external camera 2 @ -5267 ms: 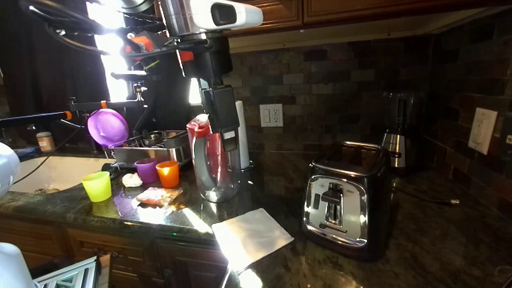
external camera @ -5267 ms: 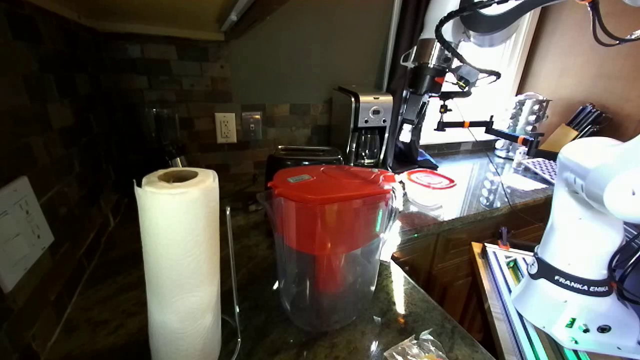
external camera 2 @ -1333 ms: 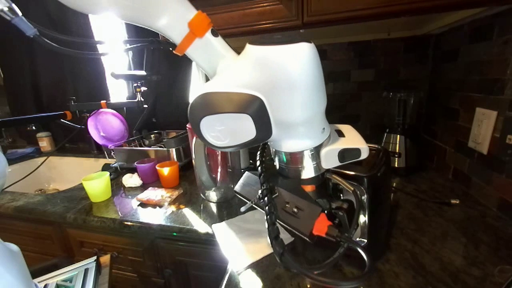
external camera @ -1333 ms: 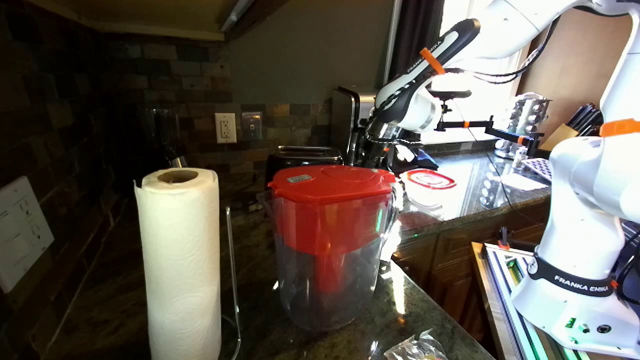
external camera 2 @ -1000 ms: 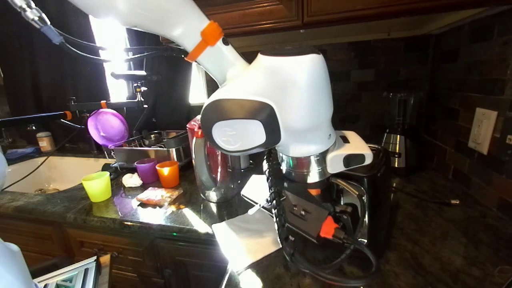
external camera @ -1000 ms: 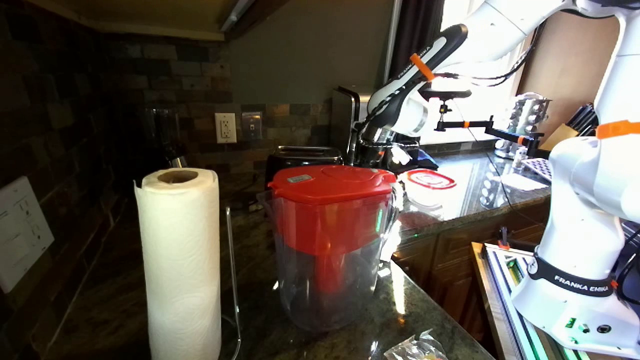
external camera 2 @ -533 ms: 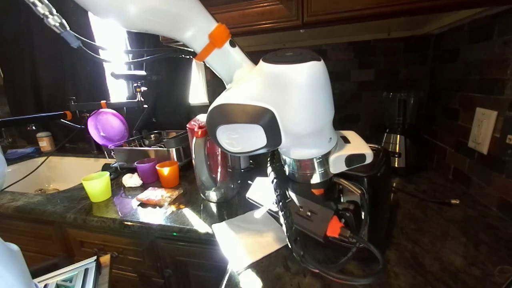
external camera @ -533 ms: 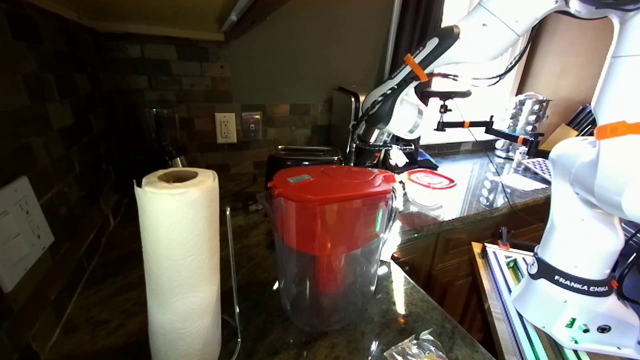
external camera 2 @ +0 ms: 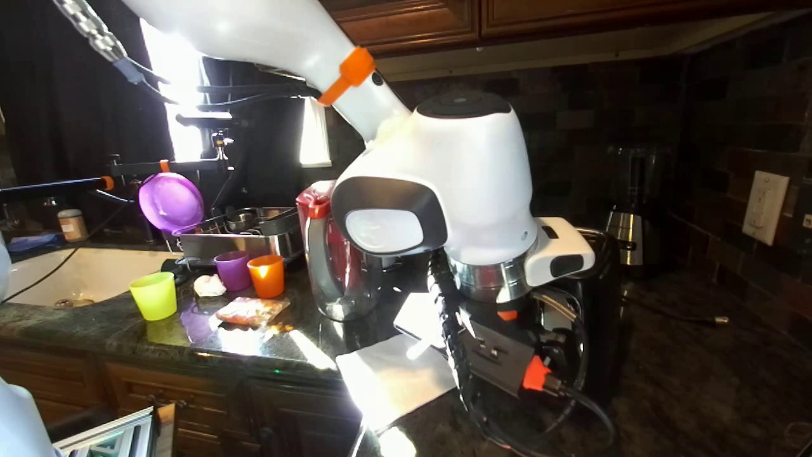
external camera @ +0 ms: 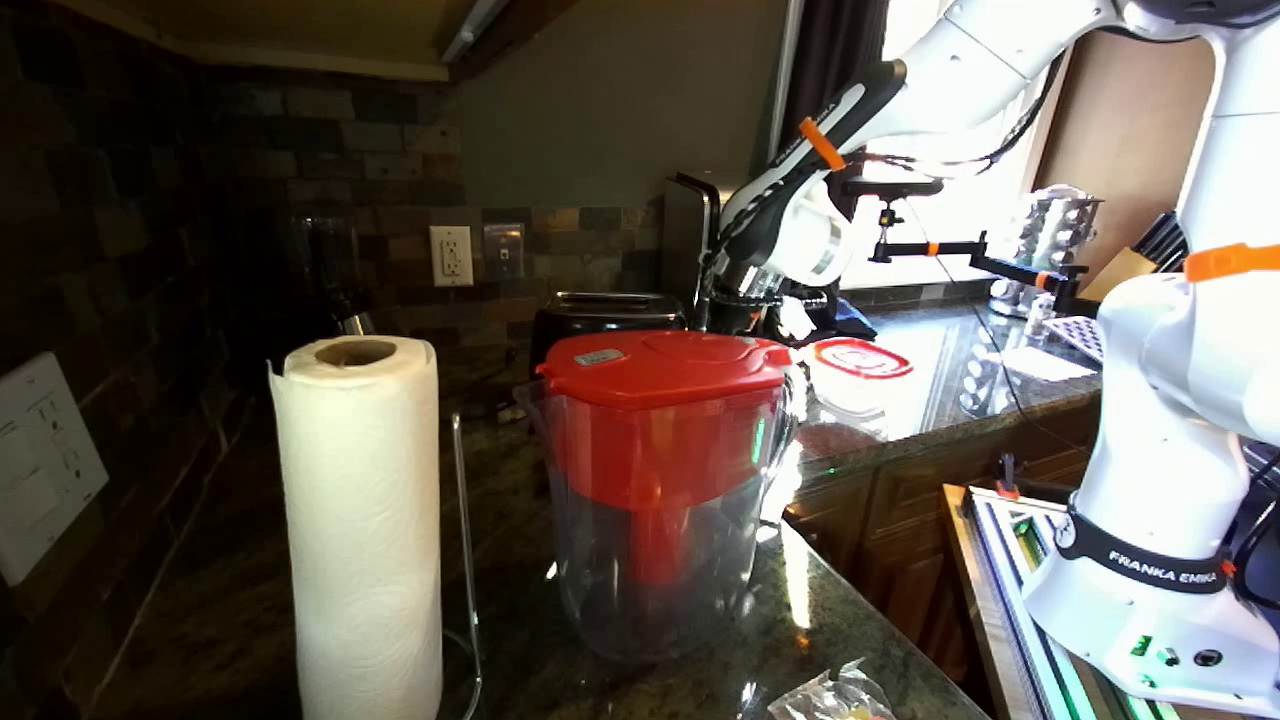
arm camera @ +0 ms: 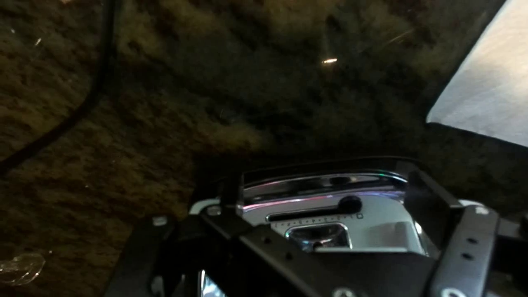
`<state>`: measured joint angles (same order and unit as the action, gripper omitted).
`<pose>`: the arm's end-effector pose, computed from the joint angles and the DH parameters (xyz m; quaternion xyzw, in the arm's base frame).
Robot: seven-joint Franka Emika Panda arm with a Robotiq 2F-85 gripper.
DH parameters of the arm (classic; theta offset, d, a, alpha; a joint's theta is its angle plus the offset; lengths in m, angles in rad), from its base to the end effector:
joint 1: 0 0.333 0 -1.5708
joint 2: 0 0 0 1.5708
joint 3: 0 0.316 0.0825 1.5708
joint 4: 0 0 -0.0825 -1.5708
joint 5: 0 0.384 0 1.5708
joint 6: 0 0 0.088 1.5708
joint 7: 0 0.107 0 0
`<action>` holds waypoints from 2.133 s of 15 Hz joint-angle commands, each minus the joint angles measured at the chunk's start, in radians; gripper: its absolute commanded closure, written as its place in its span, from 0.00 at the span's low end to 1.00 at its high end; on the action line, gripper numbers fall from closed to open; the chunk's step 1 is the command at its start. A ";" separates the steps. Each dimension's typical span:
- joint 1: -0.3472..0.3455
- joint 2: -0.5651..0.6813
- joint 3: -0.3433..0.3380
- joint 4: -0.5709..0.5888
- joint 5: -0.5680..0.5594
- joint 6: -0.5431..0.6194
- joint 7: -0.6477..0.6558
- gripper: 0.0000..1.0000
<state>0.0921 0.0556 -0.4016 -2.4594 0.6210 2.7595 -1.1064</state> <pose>0.4659 -0.1750 0.2969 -0.9754 -0.1224 -0.1817 0.0261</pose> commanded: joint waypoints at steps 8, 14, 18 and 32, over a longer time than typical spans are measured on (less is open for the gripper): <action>0.001 0.038 0.029 0.011 0.085 0.071 -0.059 0.19; 0.001 0.039 0.032 0.011 0.096 0.072 -0.071 0.23; 0.000 0.036 0.032 0.011 0.097 0.071 -0.077 0.38; 0.001 0.029 0.037 0.007 0.096 0.070 -0.097 0.69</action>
<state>0.0922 0.0750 -0.3728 -2.4607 0.6842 2.8058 -1.1764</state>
